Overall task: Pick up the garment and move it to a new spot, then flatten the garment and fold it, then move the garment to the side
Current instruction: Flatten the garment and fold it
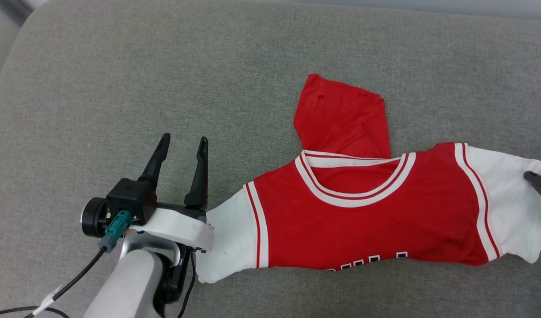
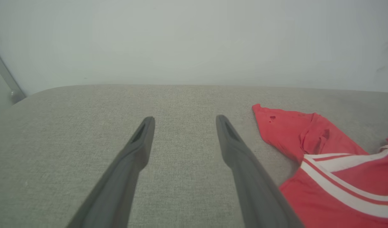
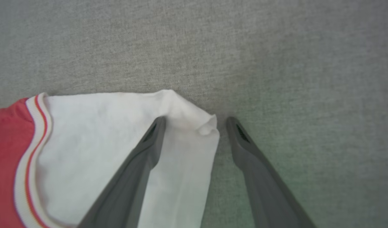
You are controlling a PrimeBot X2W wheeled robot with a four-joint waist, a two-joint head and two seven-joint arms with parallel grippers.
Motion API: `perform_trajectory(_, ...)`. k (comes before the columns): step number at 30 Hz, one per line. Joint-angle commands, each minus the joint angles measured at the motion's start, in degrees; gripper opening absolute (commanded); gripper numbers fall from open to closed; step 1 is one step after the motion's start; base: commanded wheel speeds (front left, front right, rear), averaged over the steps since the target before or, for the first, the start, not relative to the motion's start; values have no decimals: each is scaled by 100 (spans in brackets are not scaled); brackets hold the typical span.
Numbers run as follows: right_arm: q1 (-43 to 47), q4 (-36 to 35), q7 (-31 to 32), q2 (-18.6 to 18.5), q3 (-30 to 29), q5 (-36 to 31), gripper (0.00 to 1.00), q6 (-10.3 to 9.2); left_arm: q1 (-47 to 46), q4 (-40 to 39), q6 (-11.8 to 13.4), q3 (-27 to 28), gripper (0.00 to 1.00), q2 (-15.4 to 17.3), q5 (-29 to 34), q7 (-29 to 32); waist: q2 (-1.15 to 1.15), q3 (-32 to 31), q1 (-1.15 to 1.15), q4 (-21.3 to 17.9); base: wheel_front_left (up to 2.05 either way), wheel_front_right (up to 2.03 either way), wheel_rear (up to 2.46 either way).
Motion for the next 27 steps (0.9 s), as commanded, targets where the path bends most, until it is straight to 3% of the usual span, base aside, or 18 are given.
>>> perform_trajectory(1, 66, 182, 89, 117, 59, 2, 100, -2, -61, 12, 6, 10, 100, -13, 14, -27, 0, 37, -1, 11, 0, 0, 0)
perform_trajectory(2, 97, 269, 163, 196, 60, 26, 100, -2, -80, 34, 2, 10, 100, -15, 11, -37, 0, 46, -1, 5, 0, 0, 0)
perform_trajectory(3, 157, 353, 261, 244, 82, 7, 80, -2, -96, 61, -35, 2, 100, -17, -16, -35, 0, 51, -1, -1, 0, 0, 0)
perform_trajectory(4, 207, 409, 323, 297, 102, 4, 23, -2, -104, 95, -55, -8, 100, -12, -36, -21, 0, 47, -1, -6, 0, 0, 0)
perform_trajectory(5, 235, 430, 352, 346, 110, 21, 0, -2, -107, 122, -76, -12, 100, 0, -45, -16, 0, 40, -1, -14, 0, 0, 0)
perform_trajectory(13, 184, -19, 0, 257, 230, -124, 0, -2, -29, 346, -376, 61, 100, 377, -448, 721, 0, -281, -1, -162, 0, 0, 0)
perform_trajectory(21, 445, -513, -165, 440, 453, -160, 0, -2, 172, 494, -1189, -25, 100, 1196, -1341, 2591, 0, -734, -1, -444, 0, 0, 0)
perform_trajectory(27, 719, -823, -137, 597, 569, -103, 0, -2, 367, 669, -1420, -206, 100, 1507, -1969, 3766, 0, -889, -1, -699, 0, 0, 0)
